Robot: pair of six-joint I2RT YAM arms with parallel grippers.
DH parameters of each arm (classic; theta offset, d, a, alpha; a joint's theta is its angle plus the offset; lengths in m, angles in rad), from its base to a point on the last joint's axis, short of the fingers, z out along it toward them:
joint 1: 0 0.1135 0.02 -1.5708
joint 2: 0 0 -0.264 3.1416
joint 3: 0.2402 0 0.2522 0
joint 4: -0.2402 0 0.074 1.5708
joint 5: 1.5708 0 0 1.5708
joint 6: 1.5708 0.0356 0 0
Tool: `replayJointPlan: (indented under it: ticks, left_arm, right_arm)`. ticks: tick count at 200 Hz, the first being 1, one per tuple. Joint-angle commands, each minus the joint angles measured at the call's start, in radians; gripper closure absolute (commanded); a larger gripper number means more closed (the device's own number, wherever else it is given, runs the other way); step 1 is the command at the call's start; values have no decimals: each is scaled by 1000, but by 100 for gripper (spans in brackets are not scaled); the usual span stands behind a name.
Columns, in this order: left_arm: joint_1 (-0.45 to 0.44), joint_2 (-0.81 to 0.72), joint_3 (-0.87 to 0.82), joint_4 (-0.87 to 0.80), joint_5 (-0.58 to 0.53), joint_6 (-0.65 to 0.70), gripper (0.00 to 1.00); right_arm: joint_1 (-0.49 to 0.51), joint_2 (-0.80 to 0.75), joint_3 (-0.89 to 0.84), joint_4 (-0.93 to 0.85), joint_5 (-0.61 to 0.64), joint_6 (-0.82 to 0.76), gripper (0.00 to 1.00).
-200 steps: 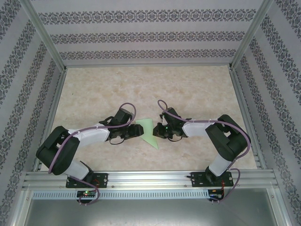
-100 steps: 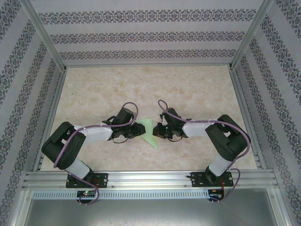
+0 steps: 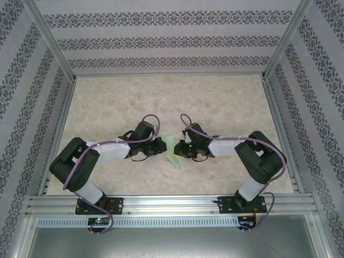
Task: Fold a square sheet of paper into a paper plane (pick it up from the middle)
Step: Fold the wing for the fifth time at the center of the table.
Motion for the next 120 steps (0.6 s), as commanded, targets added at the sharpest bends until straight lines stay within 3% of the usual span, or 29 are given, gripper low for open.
replayJointPlan:
  ticks: [1, 62, 84, 120]
  left_arm:
    - [-12, 10, 29, 9, -3, -5, 93]
    - [-13, 39, 84, -88, -21, 18, 99]
    - [-12, 44, 97, -100, -21, 16, 99]
    - [-12, 44, 108, -114, -16, 19, 99]
  right_arm:
    - [-2, -14, 15, -73, 78, -29, 84]
    - [23, -170, -13, -103, 160, -97, 75]
    - [84, -237, -41, -136, 261, -160, 67]
    - [210, -318, -103, -119, 448, -209, 67]
